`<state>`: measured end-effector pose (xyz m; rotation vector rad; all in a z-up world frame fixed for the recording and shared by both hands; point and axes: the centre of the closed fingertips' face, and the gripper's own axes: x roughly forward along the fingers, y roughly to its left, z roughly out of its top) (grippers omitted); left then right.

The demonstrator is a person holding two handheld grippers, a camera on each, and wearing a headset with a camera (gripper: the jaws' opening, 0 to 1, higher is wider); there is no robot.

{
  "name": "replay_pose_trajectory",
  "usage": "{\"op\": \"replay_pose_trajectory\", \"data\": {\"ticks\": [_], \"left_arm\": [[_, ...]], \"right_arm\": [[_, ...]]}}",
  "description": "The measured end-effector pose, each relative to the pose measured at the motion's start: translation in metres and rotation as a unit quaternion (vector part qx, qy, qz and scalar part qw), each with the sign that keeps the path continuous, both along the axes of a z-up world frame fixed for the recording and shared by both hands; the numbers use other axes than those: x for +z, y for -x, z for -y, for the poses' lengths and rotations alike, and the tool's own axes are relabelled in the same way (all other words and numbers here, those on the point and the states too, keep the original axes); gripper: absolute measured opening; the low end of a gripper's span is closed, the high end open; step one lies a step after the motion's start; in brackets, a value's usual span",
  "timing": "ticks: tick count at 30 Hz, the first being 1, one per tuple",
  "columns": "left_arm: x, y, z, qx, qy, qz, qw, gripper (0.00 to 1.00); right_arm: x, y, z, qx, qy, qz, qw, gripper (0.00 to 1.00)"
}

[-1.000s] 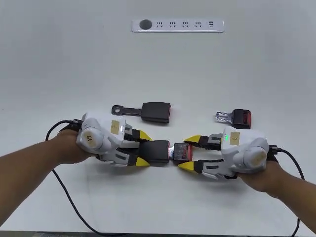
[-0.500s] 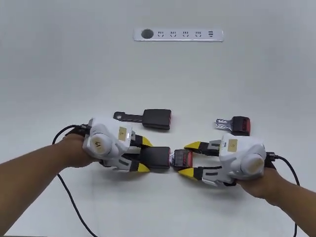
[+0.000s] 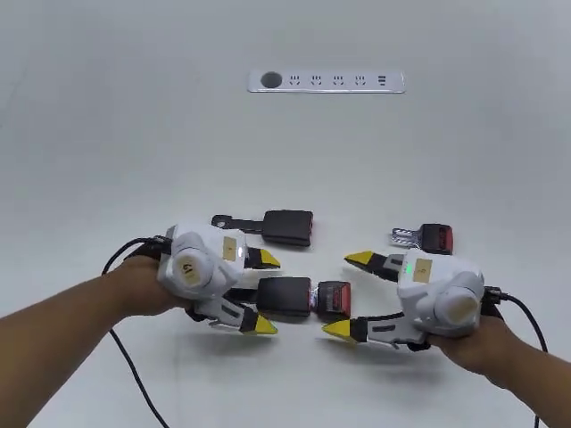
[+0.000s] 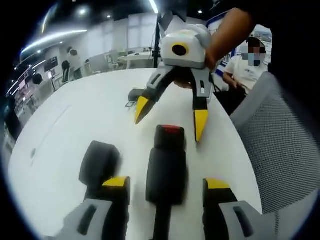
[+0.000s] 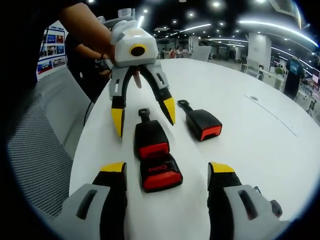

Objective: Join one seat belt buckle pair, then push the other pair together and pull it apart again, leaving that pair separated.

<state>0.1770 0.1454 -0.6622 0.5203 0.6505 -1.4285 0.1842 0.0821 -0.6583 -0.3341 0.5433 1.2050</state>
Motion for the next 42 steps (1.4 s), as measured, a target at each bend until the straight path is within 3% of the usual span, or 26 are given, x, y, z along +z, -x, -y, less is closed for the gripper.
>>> {"op": "replay_pose_trajectory", "data": {"ticks": [2, 5, 12, 16, 23, 25, 31, 36, 39, 40, 42], "left_arm": [[0.005, -0.005, -0.003, 0.016, 0.002, 0.002, 0.9999, 0.69], [0.013, -0.013, -0.007, 0.023, 0.007, 0.017, 0.9996, 0.76], [0.026, -0.04, -0.022, 0.047, 0.006, 0.038, 0.9982, 0.77], [0.031, -0.052, -0.024, 0.056, 0.01, 0.039, 0.9976, 0.76], [0.03, -0.073, -0.026, 0.042, -0.006, 0.051, 0.9978, 0.74], [0.025, -0.08, -0.03, 0.03, -0.028, 0.062, 0.9972, 0.72], [0.017, -0.093, -0.028, 0.013, -0.035, 0.055, 0.9978, 0.7], [0.008, -0.101, -0.023, 0.001, -0.039, 0.048, 0.9981, 0.69], [0.0, -0.105, -0.019, -0.004, -0.041, 0.043, 0.9982, 0.68], [-0.001, -0.105, -0.018, -0.005, -0.04, 0.04, 0.9984, 0.67], [-0.008, -0.107, -0.017, -0.008, -0.044, 0.034, 0.9984, 0.64]], "right_arm": [[0.001, -0.002, 0.003, -0.011, -0.004, -0.007, 0.9999, 0.76], [0.006, -0.005, 0.013, -0.018, 0.0, 0.004, 0.9998, 0.75], [0.009, -0.022, 0.043, -0.045, 0.011, 0.009, 0.9989, 0.75], [0.014, -0.038, 0.064, -0.064, 0.011, 0.011, 0.9978, 0.74], [0.012, -0.063, 0.099, -0.083, 0.028, 0.014, 0.9961, 0.75], [0.012, -0.068, 0.107, -0.085, 0.028, 0.009, 0.996, 0.77], [0.002, -0.084, 0.135, -0.08, 0.049, -0.006, 0.9956, 0.78], [-0.01, -0.086, 0.15, -0.07, 0.059, -0.036, 0.9952, 0.76], [-0.014, -0.084, 0.152, -0.06, 0.062, -0.049, 0.9951, 0.75], [-0.014, -0.082, 0.151, -0.058, 0.054, -0.064, 0.9948, 0.74], [-0.014, -0.083, 0.149, -0.055, 0.056, -0.064, 0.9948, 0.74]]}}
